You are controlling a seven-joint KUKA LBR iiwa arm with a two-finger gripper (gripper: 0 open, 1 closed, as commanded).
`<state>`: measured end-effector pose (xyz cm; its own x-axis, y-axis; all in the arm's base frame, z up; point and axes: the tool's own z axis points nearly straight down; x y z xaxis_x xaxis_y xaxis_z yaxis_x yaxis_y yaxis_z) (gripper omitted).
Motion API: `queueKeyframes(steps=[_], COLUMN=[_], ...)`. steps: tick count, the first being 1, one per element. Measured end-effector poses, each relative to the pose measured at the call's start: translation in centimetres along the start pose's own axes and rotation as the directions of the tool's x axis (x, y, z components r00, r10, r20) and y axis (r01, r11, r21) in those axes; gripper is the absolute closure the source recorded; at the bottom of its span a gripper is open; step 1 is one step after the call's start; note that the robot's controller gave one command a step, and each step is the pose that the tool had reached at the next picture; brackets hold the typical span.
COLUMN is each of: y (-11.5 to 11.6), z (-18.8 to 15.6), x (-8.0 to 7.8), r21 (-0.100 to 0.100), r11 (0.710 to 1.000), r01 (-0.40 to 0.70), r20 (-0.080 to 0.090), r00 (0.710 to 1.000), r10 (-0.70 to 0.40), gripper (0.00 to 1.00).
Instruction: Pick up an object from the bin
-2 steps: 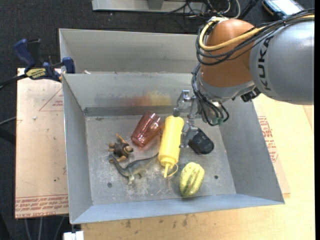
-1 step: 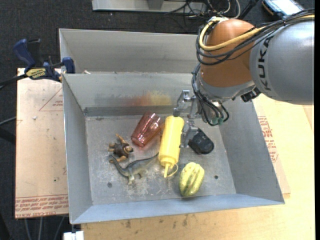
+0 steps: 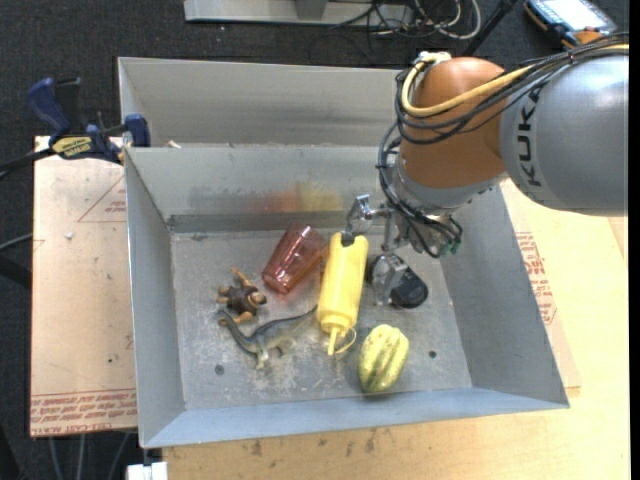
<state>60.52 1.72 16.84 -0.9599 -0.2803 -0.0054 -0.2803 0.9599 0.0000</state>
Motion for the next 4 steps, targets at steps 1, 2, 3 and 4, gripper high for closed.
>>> queueKeyframes(steps=[1, 2, 3, 4], y=[-0.5, 0.2, -0.4, -0.9], z=[3.4, 4.5, 8.4, 9.2], x=[-0.2, -0.2, -1.1, -1.9], r21=[0.0, -0.001, -0.001, -0.003], r11=[0.942, 0.925, 0.748, 0.777], r01=[0.335, 0.381, 0.664, 0.629], r20=[0.003, 0.001, 0.0, 0.001], r00=[0.942, 0.925, 0.748, 0.777], r10=[-0.335, -0.381, -0.664, -0.629], gripper=[0.0, 0.0, 0.0, 1.0])
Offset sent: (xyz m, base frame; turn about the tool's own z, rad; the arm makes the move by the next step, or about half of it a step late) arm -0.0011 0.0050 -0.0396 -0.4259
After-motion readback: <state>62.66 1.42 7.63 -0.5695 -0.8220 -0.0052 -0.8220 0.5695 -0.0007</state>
